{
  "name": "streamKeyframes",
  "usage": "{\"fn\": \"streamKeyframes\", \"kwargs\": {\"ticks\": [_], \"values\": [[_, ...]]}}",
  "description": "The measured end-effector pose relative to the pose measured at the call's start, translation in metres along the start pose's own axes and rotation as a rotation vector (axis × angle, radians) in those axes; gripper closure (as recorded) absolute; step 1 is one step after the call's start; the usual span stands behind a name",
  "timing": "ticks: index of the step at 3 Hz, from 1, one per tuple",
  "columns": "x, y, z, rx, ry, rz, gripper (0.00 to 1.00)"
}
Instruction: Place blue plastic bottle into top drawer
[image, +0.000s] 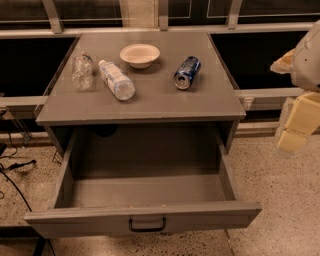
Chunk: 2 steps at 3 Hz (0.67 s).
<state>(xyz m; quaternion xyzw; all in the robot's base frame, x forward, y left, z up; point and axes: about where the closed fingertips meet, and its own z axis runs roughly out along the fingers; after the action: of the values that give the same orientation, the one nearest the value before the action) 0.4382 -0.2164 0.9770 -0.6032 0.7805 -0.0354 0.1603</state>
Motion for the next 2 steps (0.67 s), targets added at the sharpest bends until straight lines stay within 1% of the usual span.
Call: {"fn": "streamKeyframes", "kwargs": {"ticks": [1,2], "values": [[0.0,0.0,0.0,0.0,0.0,0.0,0.0],[-0.0082,-0.0084,0.0074,0.014,-0.024,0.005,0.0]]}}
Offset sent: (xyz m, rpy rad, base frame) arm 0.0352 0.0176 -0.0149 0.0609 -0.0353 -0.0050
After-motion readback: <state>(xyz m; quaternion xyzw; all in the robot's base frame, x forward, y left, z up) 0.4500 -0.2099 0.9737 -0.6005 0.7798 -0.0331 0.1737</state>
